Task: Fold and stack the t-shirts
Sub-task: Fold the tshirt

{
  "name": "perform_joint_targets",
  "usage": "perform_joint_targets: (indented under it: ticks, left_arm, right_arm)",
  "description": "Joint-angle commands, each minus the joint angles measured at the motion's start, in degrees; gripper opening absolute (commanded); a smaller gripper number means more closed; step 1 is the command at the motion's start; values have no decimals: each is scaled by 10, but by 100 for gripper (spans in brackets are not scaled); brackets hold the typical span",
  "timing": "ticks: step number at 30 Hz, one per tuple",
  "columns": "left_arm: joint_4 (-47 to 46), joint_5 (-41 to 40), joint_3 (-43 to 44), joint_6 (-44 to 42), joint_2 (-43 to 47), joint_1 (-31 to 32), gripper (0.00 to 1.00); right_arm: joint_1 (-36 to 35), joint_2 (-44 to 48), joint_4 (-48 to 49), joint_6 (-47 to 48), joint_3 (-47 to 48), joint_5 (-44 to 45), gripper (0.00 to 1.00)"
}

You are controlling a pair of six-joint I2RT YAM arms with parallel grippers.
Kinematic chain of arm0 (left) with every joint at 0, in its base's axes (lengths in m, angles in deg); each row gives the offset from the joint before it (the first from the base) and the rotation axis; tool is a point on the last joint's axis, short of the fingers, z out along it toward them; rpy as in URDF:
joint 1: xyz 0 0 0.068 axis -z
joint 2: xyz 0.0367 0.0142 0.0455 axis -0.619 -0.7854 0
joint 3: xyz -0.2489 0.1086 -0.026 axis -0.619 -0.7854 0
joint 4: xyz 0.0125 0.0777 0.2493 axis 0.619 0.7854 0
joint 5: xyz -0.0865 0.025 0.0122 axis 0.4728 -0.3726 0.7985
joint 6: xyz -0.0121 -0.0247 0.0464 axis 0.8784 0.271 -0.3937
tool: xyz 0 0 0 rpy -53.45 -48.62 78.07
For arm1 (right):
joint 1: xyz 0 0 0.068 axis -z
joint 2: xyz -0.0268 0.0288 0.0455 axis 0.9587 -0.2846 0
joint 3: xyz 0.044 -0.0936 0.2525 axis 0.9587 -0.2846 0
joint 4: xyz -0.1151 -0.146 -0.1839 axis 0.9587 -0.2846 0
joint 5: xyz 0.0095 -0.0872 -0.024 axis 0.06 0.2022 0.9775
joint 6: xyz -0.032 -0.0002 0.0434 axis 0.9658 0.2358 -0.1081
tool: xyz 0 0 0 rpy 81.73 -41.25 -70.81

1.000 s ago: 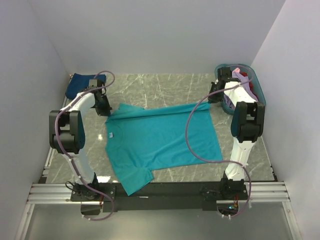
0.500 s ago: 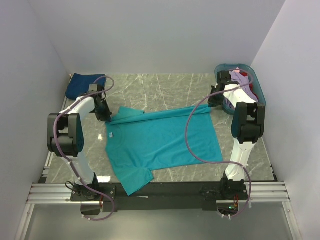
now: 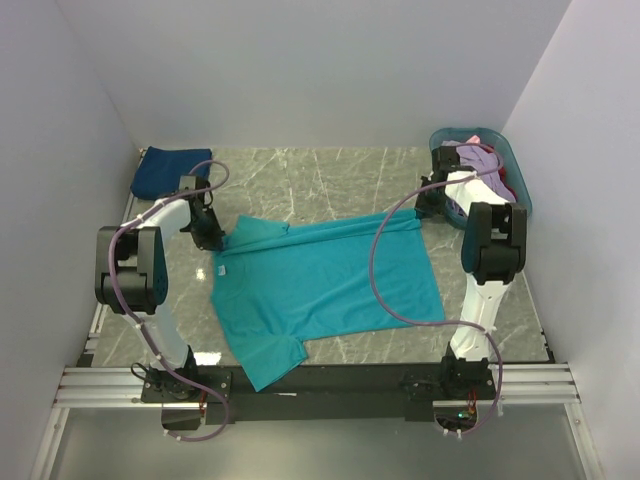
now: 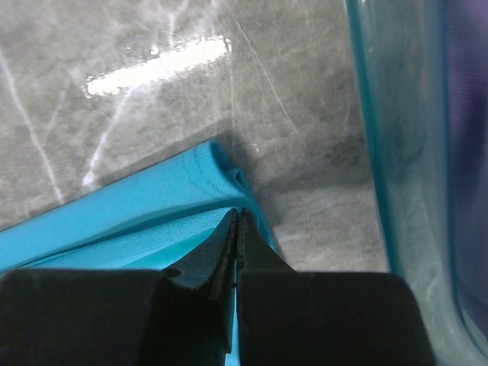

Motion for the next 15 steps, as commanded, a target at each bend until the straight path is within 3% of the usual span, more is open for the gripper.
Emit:
perform_joint_targets:
  ticks: [1, 9, 15]
  left_arm:
    - [-1, -15, -13, 5, 18, -4, 1]
    - [-6, -14, -33, 15, 32, -4, 3]
    - [17, -17, -18, 23, 64, -4, 21]
  right_arm:
    - [15, -14, 11, -3, 2, 39, 2]
    - [16, -8, 9, -5, -9, 40, 12]
    - [14, 31, -5, -15, -12, 16, 21]
